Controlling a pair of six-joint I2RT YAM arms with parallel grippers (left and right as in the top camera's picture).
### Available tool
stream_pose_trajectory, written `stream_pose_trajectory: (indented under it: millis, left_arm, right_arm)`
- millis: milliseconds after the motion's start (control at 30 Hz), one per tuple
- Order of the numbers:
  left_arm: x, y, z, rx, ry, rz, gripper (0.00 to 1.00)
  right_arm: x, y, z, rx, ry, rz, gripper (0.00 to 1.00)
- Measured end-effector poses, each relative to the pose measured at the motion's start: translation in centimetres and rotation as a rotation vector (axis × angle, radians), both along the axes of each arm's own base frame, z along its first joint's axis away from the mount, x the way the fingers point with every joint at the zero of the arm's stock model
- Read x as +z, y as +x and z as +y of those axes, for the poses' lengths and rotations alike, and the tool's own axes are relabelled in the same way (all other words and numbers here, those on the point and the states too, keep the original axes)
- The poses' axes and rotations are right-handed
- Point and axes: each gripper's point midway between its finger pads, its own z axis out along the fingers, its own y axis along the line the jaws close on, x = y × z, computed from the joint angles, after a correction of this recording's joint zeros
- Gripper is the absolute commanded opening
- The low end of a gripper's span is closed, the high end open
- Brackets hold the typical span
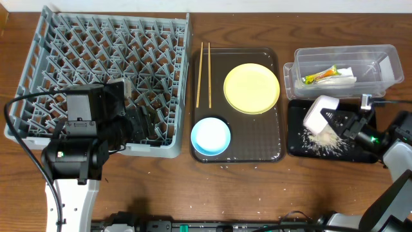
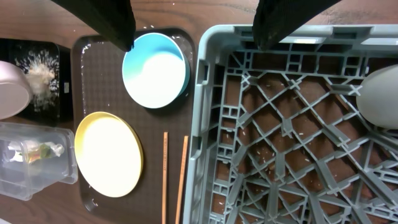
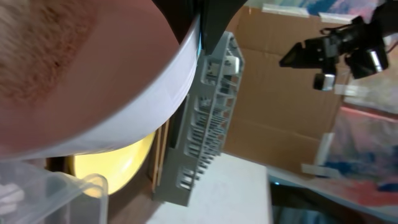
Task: Sort waste into correct bins and load items into the dishwasher
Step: 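Tip the bowl over the black tray to dump the rice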
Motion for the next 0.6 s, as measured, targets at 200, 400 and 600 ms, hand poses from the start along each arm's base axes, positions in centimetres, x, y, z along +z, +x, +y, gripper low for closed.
stream_pose_trajectory:
  millis: [200, 400, 600]
  left_arm:
    - [0.0, 0.0, 0.0, 0.0, 0.0, 0.0, 0.62]
    - [0.0, 0.0, 0.0, 0.0, 0.0, -0.001, 0.62]
    - [0.0, 0.0, 0.1, 0.002, 0.003, -0.002, 0.62]
  right_arm:
    - [0.5, -0.1, 0.1, 0.012, 0.016, -0.028, 0.01]
    - [0.0, -0.1, 0.1, 0.003, -0.011, -0.014, 0.01]
    - [-1.0, 0.0, -0.2, -0.017, -0.042, 0.028, 0.01]
